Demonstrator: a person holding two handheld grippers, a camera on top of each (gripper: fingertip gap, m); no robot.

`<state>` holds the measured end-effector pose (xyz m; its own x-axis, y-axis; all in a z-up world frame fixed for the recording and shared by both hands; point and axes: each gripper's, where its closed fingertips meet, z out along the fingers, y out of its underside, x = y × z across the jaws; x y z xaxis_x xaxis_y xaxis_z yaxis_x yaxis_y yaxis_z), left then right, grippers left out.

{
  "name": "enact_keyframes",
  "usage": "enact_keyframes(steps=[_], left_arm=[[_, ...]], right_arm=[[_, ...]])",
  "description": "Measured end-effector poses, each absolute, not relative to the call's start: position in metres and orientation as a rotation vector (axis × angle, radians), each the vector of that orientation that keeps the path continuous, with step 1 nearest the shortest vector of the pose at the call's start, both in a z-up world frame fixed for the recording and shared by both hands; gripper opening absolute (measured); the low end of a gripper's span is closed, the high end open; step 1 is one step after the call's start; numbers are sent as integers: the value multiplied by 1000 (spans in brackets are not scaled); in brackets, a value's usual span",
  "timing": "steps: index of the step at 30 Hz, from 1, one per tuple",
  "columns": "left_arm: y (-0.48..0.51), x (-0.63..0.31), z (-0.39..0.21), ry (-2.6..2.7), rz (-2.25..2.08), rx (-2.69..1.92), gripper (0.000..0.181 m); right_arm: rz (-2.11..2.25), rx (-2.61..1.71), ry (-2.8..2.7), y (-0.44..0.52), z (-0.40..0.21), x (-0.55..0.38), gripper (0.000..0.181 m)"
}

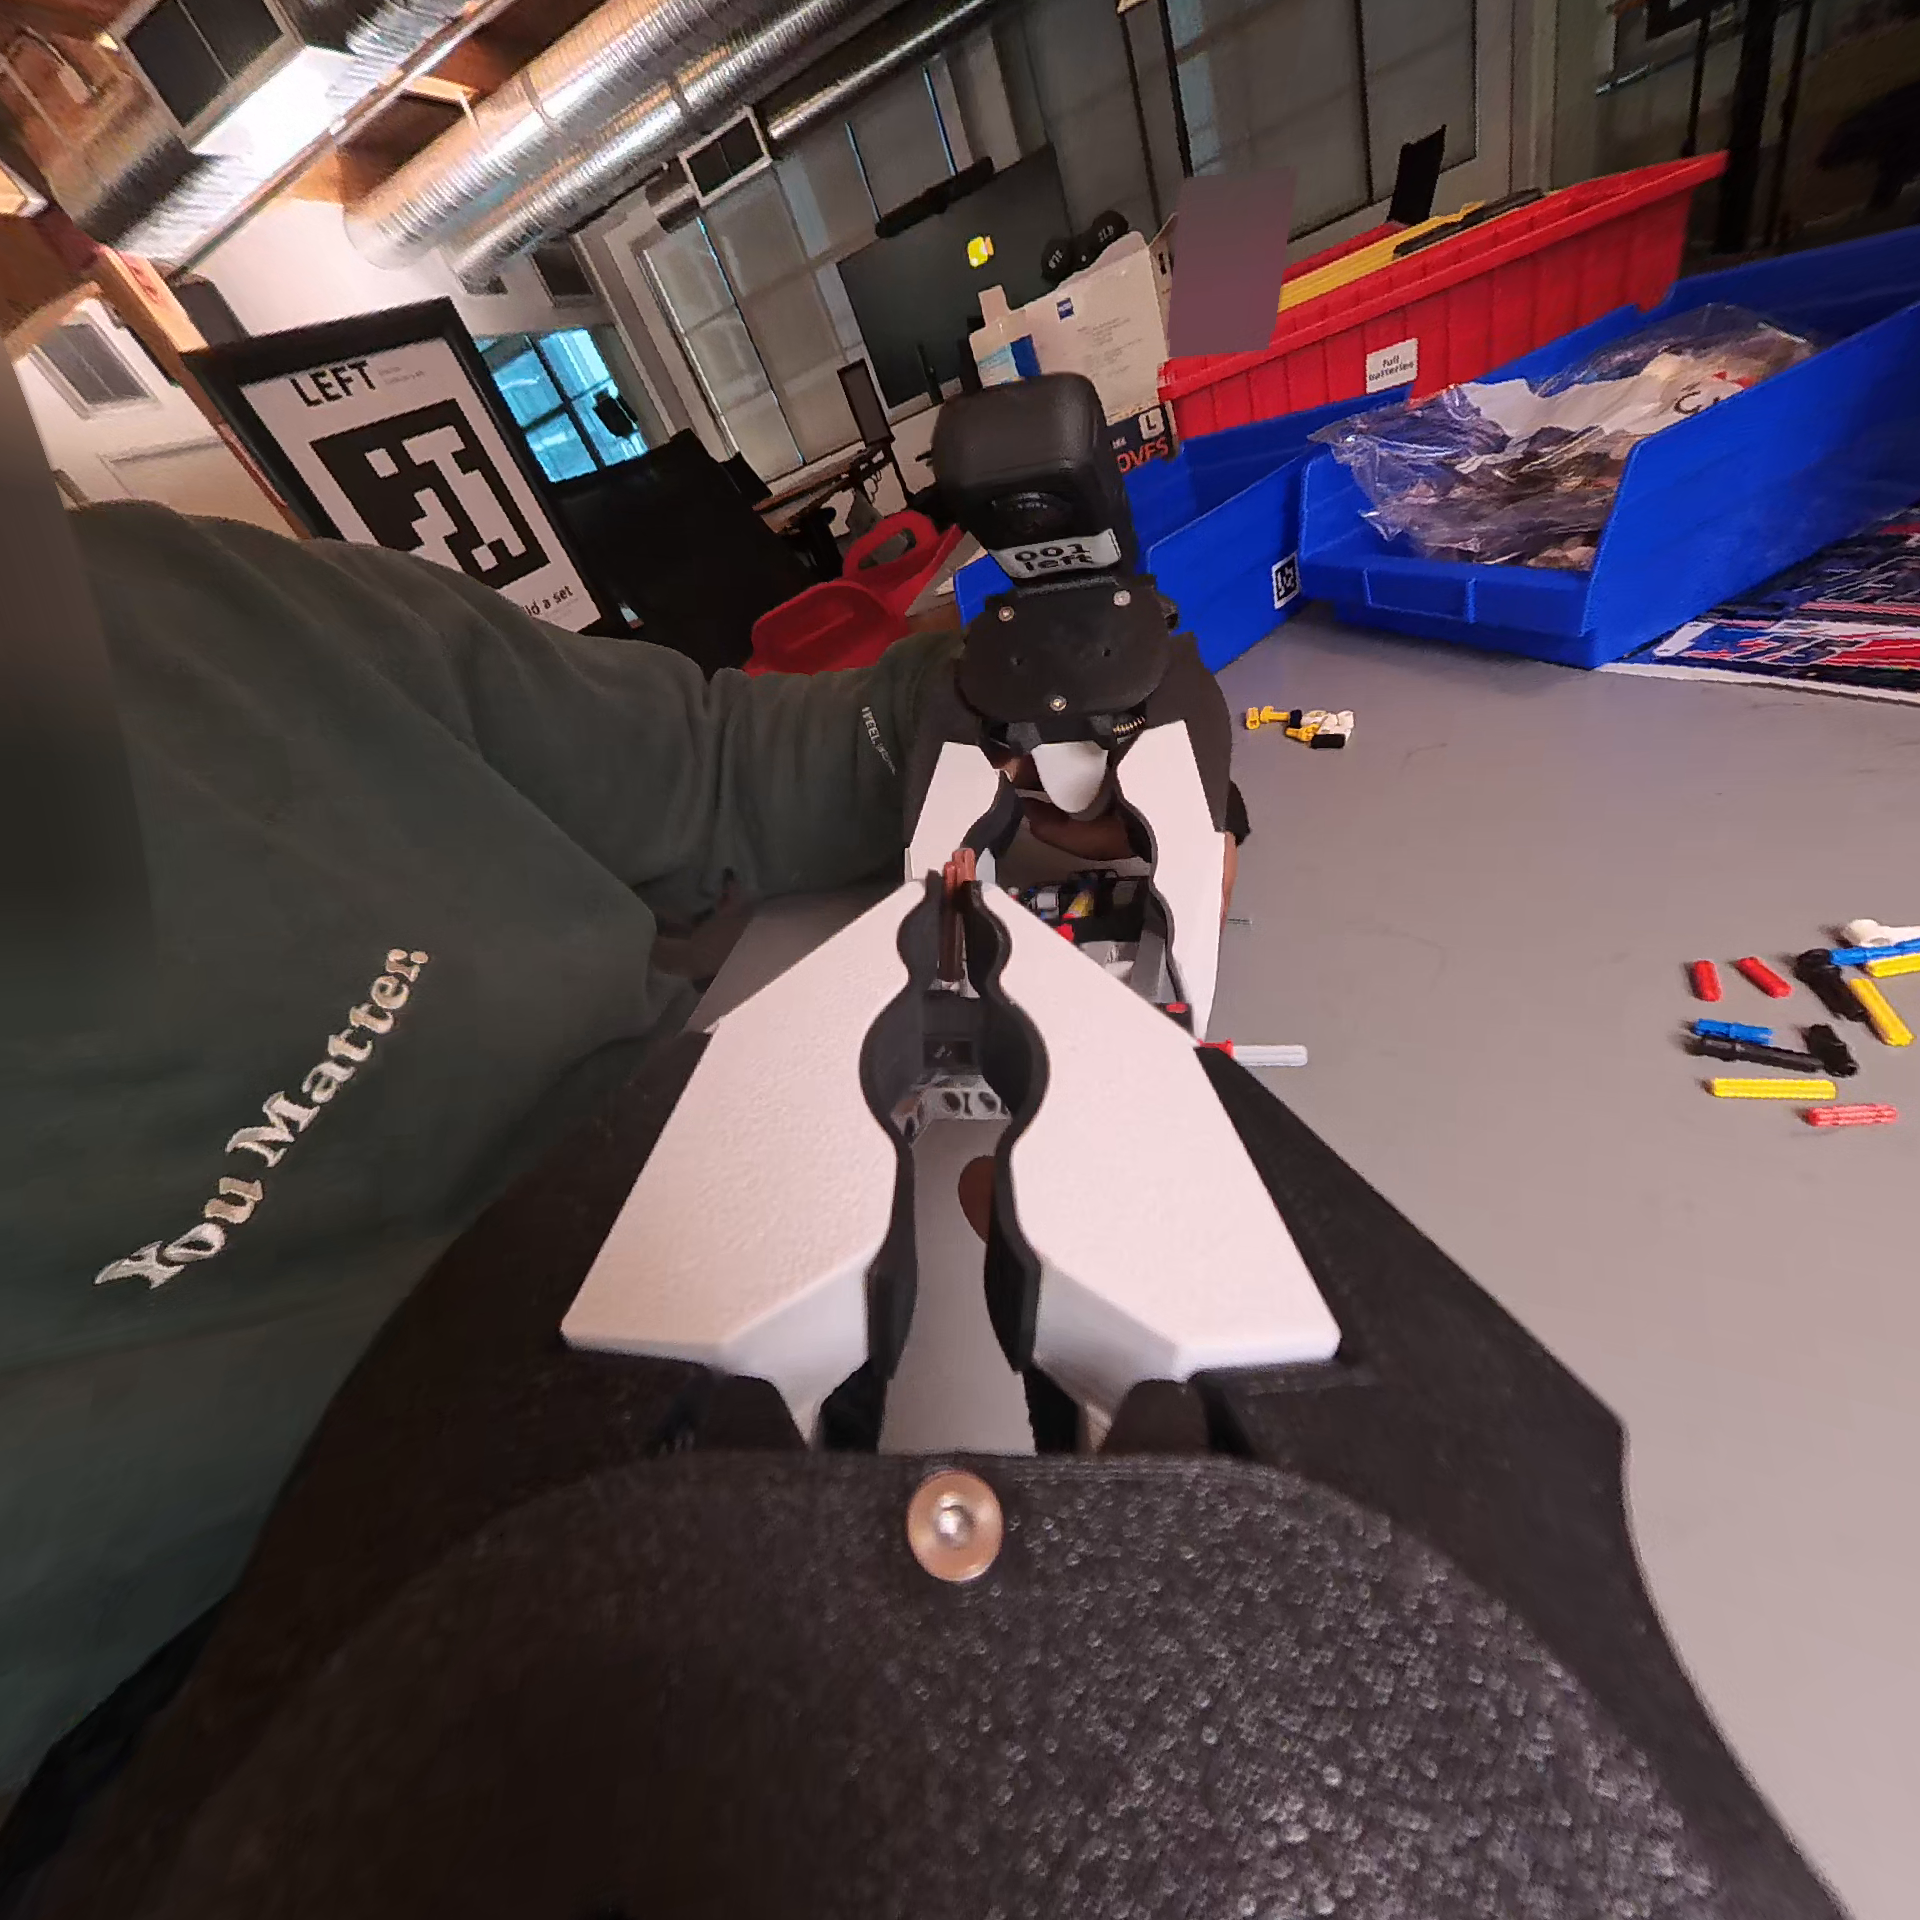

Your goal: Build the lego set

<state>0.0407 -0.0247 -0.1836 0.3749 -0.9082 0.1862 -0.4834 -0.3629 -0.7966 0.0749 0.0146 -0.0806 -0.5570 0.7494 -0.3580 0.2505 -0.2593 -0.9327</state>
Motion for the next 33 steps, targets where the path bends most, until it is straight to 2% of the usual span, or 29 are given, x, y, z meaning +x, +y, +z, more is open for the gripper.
enact_keyframes(steps=[10,33], left_arm=[[-20,14,-200,1138,-754,-2156,86],[-17,4,-200,1032,-777,-2189,85]], right_arm=[[1819,-1335,-1472,28,-98,50,0],[1838,-1397,-1336,38,-118,41,0]])
